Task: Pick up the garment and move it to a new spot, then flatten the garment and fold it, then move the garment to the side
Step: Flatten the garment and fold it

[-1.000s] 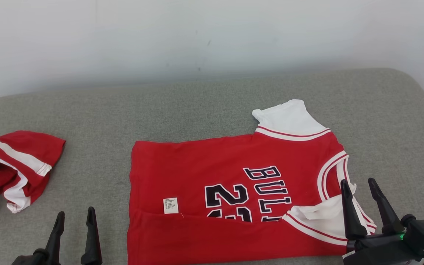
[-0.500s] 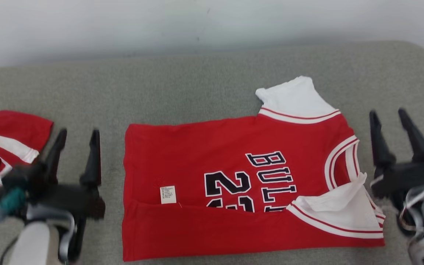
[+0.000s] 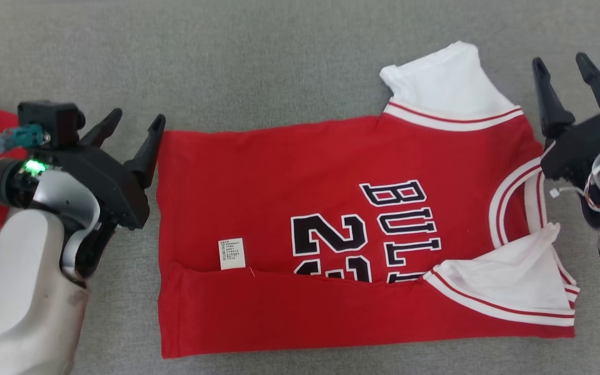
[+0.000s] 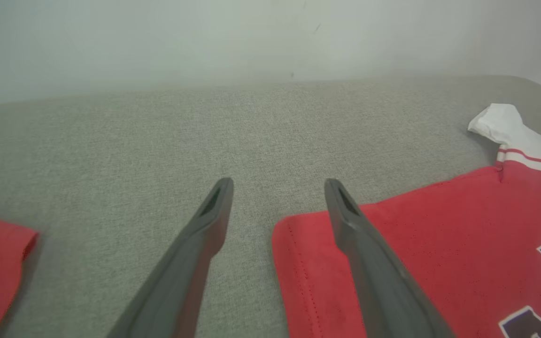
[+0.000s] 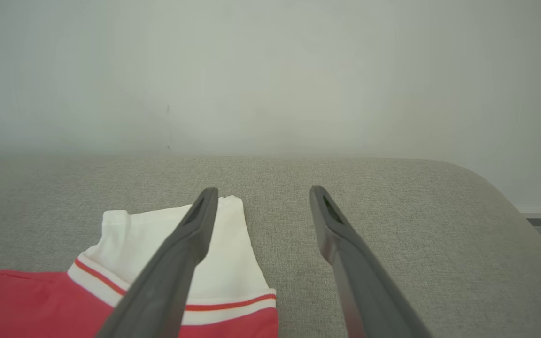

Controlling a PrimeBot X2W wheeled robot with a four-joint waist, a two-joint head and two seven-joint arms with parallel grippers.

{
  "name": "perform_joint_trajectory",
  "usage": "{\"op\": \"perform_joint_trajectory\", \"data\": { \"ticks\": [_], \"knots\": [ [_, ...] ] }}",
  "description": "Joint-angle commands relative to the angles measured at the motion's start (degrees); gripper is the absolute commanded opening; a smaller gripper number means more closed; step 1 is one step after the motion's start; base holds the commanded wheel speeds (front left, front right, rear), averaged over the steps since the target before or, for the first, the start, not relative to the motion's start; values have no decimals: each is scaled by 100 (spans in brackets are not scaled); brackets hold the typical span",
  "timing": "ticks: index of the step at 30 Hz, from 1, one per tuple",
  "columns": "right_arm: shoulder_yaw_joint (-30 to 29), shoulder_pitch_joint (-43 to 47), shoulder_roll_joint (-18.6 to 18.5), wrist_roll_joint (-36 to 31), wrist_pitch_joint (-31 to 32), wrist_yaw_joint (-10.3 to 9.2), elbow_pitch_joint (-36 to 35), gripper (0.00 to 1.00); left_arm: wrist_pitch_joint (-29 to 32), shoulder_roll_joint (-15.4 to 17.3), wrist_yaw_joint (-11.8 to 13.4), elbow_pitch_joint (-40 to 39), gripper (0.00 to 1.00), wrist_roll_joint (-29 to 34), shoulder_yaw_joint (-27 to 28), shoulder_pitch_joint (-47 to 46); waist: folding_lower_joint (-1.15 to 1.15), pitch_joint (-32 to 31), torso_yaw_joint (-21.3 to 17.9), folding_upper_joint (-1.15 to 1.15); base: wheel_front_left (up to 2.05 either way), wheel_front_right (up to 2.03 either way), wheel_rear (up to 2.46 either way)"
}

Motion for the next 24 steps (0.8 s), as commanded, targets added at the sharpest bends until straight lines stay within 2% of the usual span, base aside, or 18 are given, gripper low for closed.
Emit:
{"op": "perform_joint_trajectory", "data": {
  "ticks": [1, 4, 14, 24],
  "knots": [
    [163, -252, -54, 75, 70, -16, 182, 100, 129, 51, 9, 10, 100, -115, -94, -175, -2, 332, 65, -1, 0, 0, 0],
    [430, -626, -53, 155, 150, -16, 522, 100, 453, 59, 8, 87, 100, -374, -247, -349, -2, 458, 103, -1, 0, 0, 0],
    [1277, -1719, -109, 339, 468, -16, 1517, 100, 1426, 0, 8, 313, 100, -652, -699, -783, -2, 742, 310, -1, 0, 0, 0],
    [1696, -2634, -156, 694, 1310, -16, 2327, 100, 1687, -103, 8, 252, 100, -693, -918, -957, -2, 954, 535, -1, 0, 0, 0]
  ]
}}
